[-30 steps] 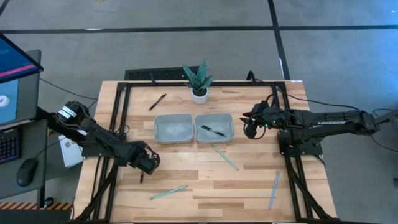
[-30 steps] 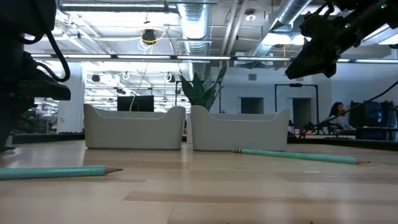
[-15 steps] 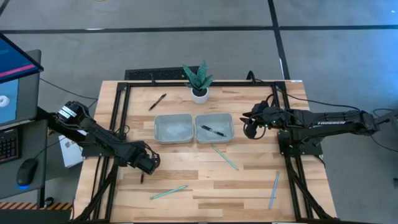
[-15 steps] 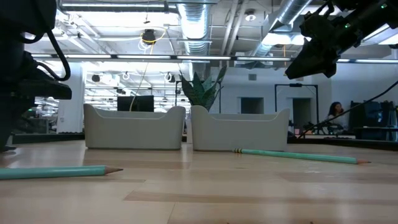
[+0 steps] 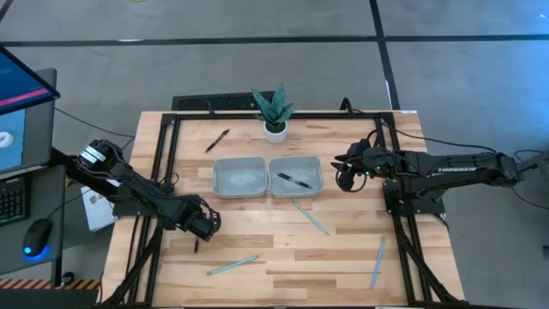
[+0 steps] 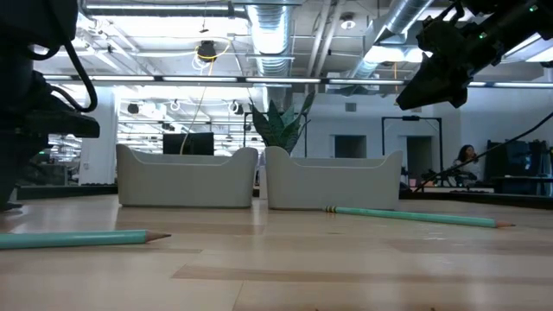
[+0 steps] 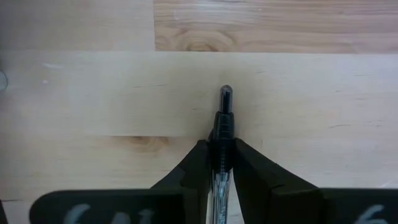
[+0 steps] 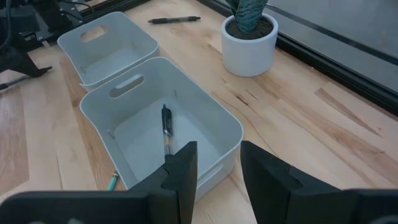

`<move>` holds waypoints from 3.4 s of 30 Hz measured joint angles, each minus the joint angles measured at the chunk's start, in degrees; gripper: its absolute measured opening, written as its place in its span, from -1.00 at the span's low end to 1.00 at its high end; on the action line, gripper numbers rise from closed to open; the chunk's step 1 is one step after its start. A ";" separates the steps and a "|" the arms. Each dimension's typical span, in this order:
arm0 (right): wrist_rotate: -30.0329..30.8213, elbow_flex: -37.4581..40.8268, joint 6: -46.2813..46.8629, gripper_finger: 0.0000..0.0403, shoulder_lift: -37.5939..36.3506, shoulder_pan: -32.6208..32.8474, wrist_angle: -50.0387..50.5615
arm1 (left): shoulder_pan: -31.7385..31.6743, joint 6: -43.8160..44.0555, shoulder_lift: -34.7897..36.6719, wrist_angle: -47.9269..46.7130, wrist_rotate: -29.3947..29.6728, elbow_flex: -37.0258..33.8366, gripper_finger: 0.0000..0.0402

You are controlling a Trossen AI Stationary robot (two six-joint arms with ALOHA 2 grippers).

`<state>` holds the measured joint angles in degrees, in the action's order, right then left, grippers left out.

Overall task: Sort pens & pencils
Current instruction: Put the bottom black pen into the right gray bin

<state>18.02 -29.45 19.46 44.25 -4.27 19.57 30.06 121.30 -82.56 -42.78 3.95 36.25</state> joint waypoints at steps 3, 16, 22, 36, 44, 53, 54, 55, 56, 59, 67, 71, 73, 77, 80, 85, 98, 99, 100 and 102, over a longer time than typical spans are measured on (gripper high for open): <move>0.00 0.00 0.00 -0.29 -0.01 0.02 0.00 | 0.00 -0.08 0.09 0.42 0.46 0.00 -0.78; 0.00 0.00 0.00 -0.29 -0.01 0.01 -0.01 | -0.05 -2.94 3.96 8.72 12.02 -0.16 -0.78; 0.00 0.00 0.00 -0.29 -0.02 0.01 0.00 | -0.04 -6.70 5.71 15.18 21.40 -0.14 -0.78; 0.00 0.00 0.00 -0.29 0.00 0.00 -2.93 | -0.98 -36.60 12.18 48.98 44.84 -0.05 -0.78; -1.64 0.00 0.02 -0.29 0.00 0.15 -11.22 | -7.73 -64.05 12.20 74.45 44.12 -0.03 -0.78; -17.05 0.00 0.03 -0.29 0.00 0.31 -28.34 | -17.90 -81.24 12.20 89.39 32.03 0.00 -0.78; -18.14 0.00 0.04 -0.29 -0.02 0.31 -30.18 | -18.89 -82.47 12.17 90.75 30.41 0.00 -0.78; -18.84 0.00 0.04 -0.29 0.00 0.29 -31.98 | -19.76 -83.64 12.17 92.16 28.92 0.00 -0.78; -19.32 0.00 0.04 -0.29 -0.02 0.28 -33.67 | -20.56 -84.92 12.17 93.35 27.63 0.00 -0.78; -19.48 0.00 0.04 -0.29 -0.01 0.28 -38.02 | -22.43 -88.96 12.17 97.71 24.58 0.01 -0.78; -19.46 -0.08 1.51 -0.29 1.93 0.26 -52.55 | -26.59 -97.64 12.17 106.44 17.64 0.06 -0.78; -19.14 -0.07 2.50 -0.29 5.87 0.00 -58.84 | -29.02 -97.41 12.15 105.30 13.72 1.74 -0.78; -18.96 -0.07 4.73 -0.29 8.57 0.00 -61.12 | -30.40 -96.75 12.15 102.51 11.03 3.36 -0.78; -18.89 -1.23 6.12 -0.29 14.42 0.00 -65.08 | -32.75 -97.33 12.15 96.52 6.72 7.23 -0.78; -18.91 -4.47 5.84 -0.29 18.19 0.00 -65.37 | -34.18 -99.29 12.15 94.38 3.49 9.32 -0.78; -19.34 -11.15 5.57 -0.29 24.87 0.00 -65.01 | -36.71 -98.97 12.17 92.88 -3.65 11.08 -0.78; -19.68 -23.66 -1.41 -0.29 36.66 0.91 -59.67 | -39.19 -96.64 12.15 90.96 -9.24 11.08 -0.78; -19.69 -24.26 -1.47 -0.29 37.18 0.97 -59.67 | -39.19 -96.66 12.15 90.94 -9.54 11.08 -0.78; -19.69 -24.63 -1.49 -0.29 37.51 0.97 -59.69 | -39.19 -96.64 12.15 90.78 -9.60 11.08 -0.78; -19.73 -25.22 -1.49 -0.29 37.92 0.87 -59.91 | -39.17 -96.64 12.15 90.48 -9.76 11.05 -0.78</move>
<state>-1.71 -54.68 17.98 82.17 -3.40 -40.33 -9.10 24.67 -70.41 47.70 -5.81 47.31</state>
